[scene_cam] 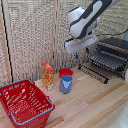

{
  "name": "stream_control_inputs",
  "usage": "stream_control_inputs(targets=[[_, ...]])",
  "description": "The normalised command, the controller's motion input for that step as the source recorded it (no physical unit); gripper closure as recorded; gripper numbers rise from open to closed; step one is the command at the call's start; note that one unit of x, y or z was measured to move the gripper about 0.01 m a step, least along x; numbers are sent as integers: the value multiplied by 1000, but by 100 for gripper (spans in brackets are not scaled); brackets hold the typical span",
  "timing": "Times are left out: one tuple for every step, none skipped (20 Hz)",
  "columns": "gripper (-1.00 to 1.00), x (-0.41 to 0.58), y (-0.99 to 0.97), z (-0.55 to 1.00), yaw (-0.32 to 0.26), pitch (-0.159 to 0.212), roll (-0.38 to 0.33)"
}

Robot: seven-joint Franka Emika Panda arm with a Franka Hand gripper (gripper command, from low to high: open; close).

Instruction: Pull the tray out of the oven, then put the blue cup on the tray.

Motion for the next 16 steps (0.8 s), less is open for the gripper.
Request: stream_control_inputs(targets=[[-100, -80, 417, 197, -164, -48, 271], [-100, -83, 426, 174, -164, -47, 261], [-100, -103, 449, 129, -156, -45, 245], [-100, -114, 463, 91, -153, -42, 234], [-100, -149, 480, 63, -146, -44, 221], [-100, -183, 491, 23, -139, -44, 207], [-100, -209, 491, 0, -136, -36, 200], [-100, -257, 474, 0, -131, -49, 196], [-100, -277, 403, 0, -121, -42, 181], [-100, -277, 340, 0, -116, -29, 165], [-100, -289, 280, -29, -115, -27, 142], [-100, -291, 251, -66, -112, -32, 130], [-100, -297, 211, -117, -116, -33, 96], [-100, -317, 174, -134, -116, -31, 67], [-100, -209, 146, -206, -116, -26, 57], [-100, -171, 57, -177, -97, -44, 38]])
